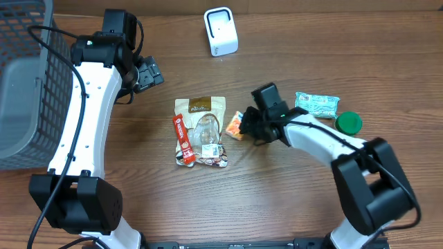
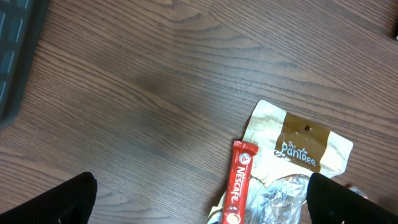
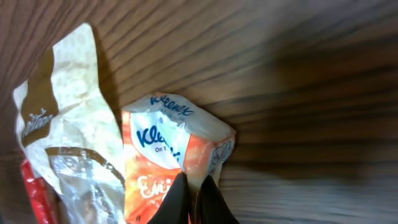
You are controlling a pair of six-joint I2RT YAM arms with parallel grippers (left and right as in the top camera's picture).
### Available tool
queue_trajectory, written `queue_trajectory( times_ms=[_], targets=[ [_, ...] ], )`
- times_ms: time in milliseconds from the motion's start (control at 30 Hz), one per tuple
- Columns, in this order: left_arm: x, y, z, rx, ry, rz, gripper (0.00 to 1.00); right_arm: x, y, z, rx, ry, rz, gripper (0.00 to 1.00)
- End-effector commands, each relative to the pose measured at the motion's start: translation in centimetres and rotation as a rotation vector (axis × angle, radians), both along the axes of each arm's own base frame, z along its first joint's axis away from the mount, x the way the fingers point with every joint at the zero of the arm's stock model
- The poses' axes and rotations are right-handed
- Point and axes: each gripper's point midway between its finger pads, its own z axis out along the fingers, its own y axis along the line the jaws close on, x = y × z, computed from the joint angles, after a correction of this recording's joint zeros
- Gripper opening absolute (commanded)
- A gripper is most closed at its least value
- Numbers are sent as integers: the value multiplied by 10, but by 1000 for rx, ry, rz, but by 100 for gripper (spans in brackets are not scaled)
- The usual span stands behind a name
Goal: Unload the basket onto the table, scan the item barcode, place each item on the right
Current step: 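Lift the tissue pack with the right gripper and move it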
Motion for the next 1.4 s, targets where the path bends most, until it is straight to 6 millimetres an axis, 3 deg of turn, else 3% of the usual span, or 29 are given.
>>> queue_trajectory(
  times_ms=[0, 133, 300, 500, 567, 700, 833, 1033, 1200, 1367],
  targets=[
    [1, 2, -3, 14, 8, 0, 100, 22, -15, 62, -118, -235, 128, 4],
    [1, 2, -3, 14, 8, 0, 99, 23, -53, 86, -406, -339, 256, 4],
    [1, 2, -3, 14, 8, 0, 100, 13, -109, 88, -822, -308, 478, 4],
    [1, 2, -3, 14, 8, 0, 100, 13, -133, 110, -1120, -319, 443, 4],
    [1, 2, -3, 14, 8, 0, 100, 9, -131, 114, -1168, -319, 459, 4],
    [1, 2, -3, 14, 8, 0, 100, -4, -105, 107, -1188, -330, 562, 4],
    [1, 2, -3, 14, 8, 0, 100, -14, -100, 97, -1328, -287, 646, 4],
    [1, 2, -3, 14, 8, 0, 99, -22, -87, 62, -1435, -222, 769, 4],
    [1, 2, -3, 14, 8, 0, 100, -25, -82, 57, -1446, -223, 783, 4],
    [1, 2, -3, 14, 8, 0, 100, -27, -83, 54, -1410, -232, 689, 4]
  ],
)
